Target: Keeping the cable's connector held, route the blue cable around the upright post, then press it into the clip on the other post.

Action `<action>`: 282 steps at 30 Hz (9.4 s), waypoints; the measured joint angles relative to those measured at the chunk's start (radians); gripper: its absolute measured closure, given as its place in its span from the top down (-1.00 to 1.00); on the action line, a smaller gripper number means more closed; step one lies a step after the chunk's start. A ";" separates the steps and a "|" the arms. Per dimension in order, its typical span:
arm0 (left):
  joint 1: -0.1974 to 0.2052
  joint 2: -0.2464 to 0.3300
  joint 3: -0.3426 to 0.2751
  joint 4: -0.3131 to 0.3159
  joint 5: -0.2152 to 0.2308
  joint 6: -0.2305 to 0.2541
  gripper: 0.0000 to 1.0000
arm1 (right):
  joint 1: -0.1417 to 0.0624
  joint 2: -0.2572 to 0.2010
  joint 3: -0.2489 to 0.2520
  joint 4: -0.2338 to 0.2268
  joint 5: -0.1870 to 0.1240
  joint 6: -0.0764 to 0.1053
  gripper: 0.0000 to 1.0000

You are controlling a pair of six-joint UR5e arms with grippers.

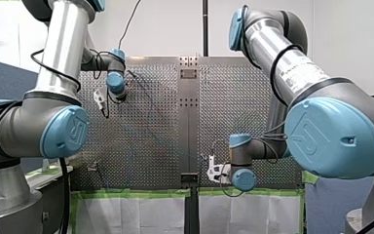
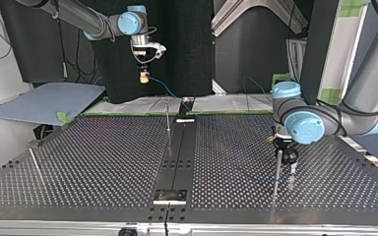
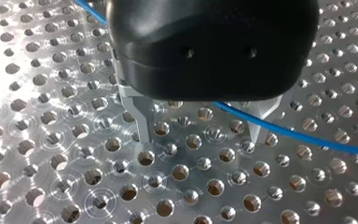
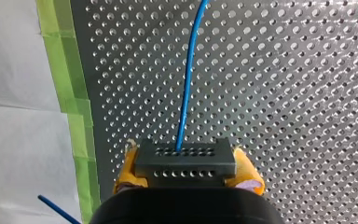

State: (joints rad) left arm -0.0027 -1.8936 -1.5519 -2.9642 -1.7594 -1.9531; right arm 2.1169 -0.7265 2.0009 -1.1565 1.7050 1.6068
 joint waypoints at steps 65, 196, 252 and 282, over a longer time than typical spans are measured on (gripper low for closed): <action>0.092 0.004 -0.131 0.158 0.209 -0.439 1.00 | -0.017 0.028 0.000 -0.035 -0.036 -0.002 -1.00; 0.007 0.471 -0.459 0.089 0.216 -0.649 1.00 | -0.005 0.028 0.000 -0.036 -0.058 0.003 -1.00; -0.102 0.492 -0.067 -0.273 0.030 -0.160 1.00 | -0.003 0.028 -0.004 -0.037 -0.094 0.010 -1.00; -0.108 0.442 -0.065 -0.457 -0.110 0.099 1.00 | 0.007 0.028 -0.004 -0.037 -0.094 0.008 -1.00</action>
State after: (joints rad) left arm -0.1110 -1.4513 -1.6164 -3.4208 -1.8692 -1.8543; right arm 2.1235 -0.6983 1.9967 -1.1935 1.6108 1.6143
